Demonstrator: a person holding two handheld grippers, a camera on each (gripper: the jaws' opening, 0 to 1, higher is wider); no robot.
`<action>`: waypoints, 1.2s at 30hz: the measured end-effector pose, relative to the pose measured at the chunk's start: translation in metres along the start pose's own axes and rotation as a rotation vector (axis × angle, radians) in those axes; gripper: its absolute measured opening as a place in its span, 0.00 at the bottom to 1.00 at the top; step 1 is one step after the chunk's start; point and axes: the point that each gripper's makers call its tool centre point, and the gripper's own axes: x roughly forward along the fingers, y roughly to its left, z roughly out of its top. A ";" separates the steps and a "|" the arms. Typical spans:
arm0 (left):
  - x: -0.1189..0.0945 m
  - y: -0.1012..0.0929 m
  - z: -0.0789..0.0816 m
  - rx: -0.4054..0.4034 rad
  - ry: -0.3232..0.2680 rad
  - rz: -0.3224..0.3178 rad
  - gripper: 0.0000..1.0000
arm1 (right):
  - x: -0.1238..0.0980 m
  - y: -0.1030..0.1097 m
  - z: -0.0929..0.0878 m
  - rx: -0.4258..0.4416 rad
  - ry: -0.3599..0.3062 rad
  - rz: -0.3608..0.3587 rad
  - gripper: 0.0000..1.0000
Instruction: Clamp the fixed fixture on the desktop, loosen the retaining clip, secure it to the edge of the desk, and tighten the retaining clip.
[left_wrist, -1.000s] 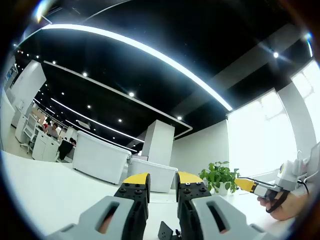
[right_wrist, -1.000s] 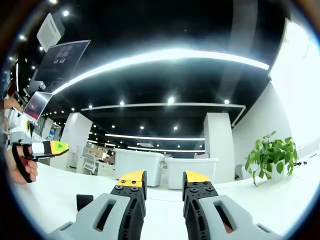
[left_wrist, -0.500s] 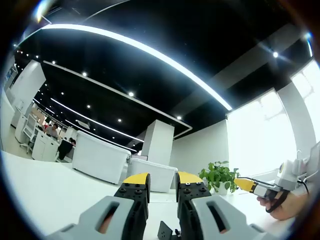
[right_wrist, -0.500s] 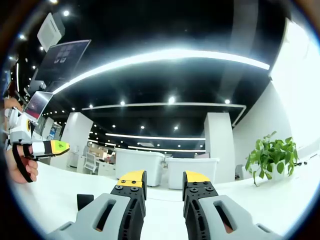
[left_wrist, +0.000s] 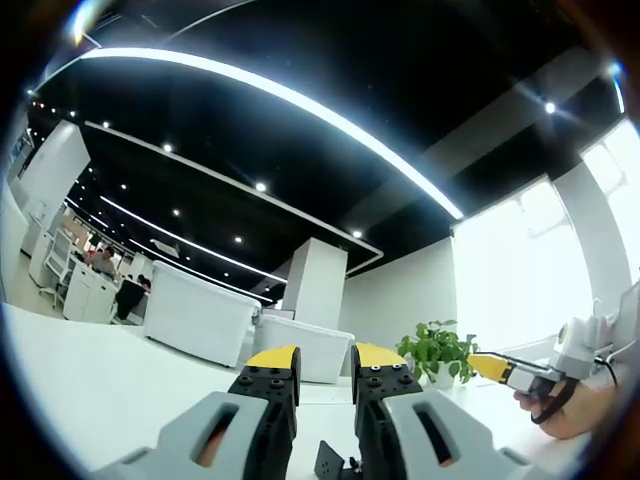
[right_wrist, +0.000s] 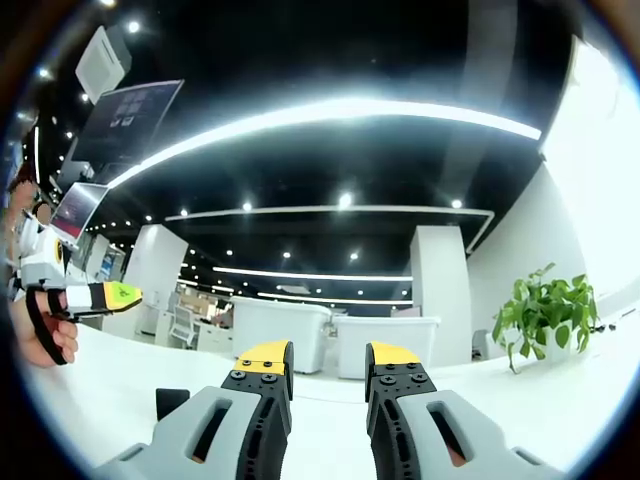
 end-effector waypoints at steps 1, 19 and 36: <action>0.000 0.000 0.000 0.000 0.000 -0.001 0.21 | 0.000 0.000 0.000 0.000 0.000 0.000 0.28; 0.002 -0.011 -0.012 0.029 0.054 -0.043 0.21 | 0.000 0.001 0.001 -0.007 -0.002 0.004 0.28; 0.006 -0.015 -0.038 0.013 0.156 -0.071 0.21 | 0.001 0.006 0.003 -0.010 -0.009 0.027 0.28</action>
